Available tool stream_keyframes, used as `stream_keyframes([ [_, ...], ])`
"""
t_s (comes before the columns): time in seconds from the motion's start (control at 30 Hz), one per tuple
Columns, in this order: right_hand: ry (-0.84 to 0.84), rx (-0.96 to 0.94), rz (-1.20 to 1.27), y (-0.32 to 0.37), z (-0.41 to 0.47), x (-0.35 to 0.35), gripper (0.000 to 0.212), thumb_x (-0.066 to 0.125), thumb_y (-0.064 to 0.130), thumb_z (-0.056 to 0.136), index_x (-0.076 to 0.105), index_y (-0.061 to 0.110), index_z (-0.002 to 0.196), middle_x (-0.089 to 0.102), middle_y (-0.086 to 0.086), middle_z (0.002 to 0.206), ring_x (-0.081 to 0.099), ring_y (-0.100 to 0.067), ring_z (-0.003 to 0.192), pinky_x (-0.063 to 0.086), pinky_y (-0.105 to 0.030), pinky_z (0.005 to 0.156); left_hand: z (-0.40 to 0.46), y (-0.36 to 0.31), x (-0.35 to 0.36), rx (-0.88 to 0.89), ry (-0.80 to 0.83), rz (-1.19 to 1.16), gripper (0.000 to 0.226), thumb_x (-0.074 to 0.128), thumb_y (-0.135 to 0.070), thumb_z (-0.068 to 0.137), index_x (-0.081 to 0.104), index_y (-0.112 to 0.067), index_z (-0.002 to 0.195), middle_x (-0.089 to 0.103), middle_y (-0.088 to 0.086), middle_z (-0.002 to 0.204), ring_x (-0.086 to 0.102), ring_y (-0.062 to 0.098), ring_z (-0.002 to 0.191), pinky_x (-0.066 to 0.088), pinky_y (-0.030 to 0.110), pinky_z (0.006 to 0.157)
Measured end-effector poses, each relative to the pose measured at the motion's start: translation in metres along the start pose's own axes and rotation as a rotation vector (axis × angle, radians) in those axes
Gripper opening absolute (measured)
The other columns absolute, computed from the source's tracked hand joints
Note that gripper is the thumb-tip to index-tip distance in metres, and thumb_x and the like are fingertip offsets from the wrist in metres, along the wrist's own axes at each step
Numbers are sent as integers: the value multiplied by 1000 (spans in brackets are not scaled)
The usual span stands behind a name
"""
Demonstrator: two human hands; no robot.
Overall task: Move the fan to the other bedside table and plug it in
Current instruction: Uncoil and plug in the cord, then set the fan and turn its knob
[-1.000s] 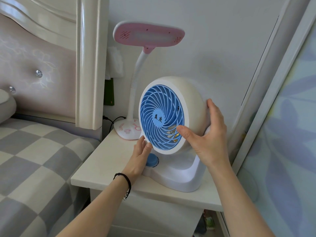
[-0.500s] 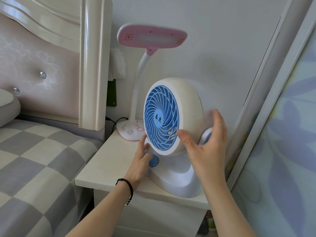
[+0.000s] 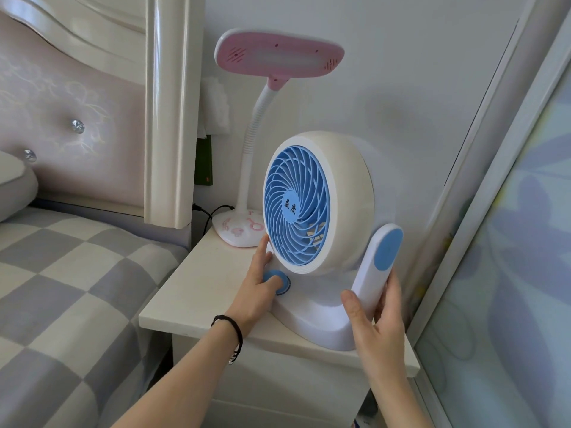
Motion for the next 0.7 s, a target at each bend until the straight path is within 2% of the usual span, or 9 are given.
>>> stream_keyframes([
  [0.1,2,1,55,-1,-2,-1,77,57,53,72,31,32,142,52,22,131,50,5,118,42,-6,87,-1,-1,0,-3,-9,-7,78,40,-16,69,13,-55,131,28,-11,152,27,11,139,26,31,111],
  [0.17,-17,15,113,-3,0,-5,69,49,63,77,33,35,138,50,36,129,45,15,119,38,-4,91,-1,0,-1,-18,-26,-19,81,42,-18,68,11,-52,135,29,-8,152,26,12,139,27,30,109],
  [0.2,-43,52,140,-5,1,-8,71,46,75,72,35,41,133,49,35,130,44,16,119,37,-8,97,-1,1,-2,-25,-35,-26,83,42,-19,68,10,-49,139,29,-6,152,26,11,140,28,29,108],
  [0.27,-80,150,194,-16,5,-13,83,43,89,57,36,49,129,50,14,139,46,1,126,35,-31,109,0,4,-3,-37,-39,-46,85,44,-19,69,10,-46,142,29,-2,152,25,10,140,29,28,106],
  [0.33,-67,190,199,-24,8,-15,93,42,89,58,33,41,137,54,7,135,49,-8,126,35,-42,110,2,7,-4,-30,-38,-57,85,45,-19,70,10,-46,142,31,-2,152,26,8,140,31,24,102],
  [0.43,-35,186,155,-29,9,-13,81,38,72,73,31,32,143,51,19,133,45,-2,128,33,-40,112,5,11,-5,-21,-43,-73,82,46,-17,70,13,-52,137,34,-6,150,28,5,138,36,13,89],
  [0.53,-20,185,146,-34,7,-14,74,35,67,80,31,29,144,49,14,139,44,-3,129,32,-40,113,7,15,-7,-15,-57,-119,75,47,-16,70,20,-62,123,34,-7,150,29,3,137,40,7,83],
  [0.63,-27,209,152,-33,7,-12,87,39,77,74,34,24,143,47,6,142,43,-9,132,33,-39,112,7,15,-7,-37,-83,-130,73,47,-16,71,22,-65,118,34,-7,150,29,6,139,40,-4,74],
  [0.7,-46,214,141,-31,5,-10,82,37,72,78,38,20,141,49,2,140,46,-8,128,38,-28,108,6,13,-5,-50,-109,-112,72,46,-16,72,22,-64,120,35,-7,150,32,14,139,42,0,79],
])
Point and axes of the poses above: each hand's wrist, its own z-axis towards the middle knuckle, its own x-axis out of the palm, y = z × x, the point moved 2 cm from there along z, towards the middle knuckle
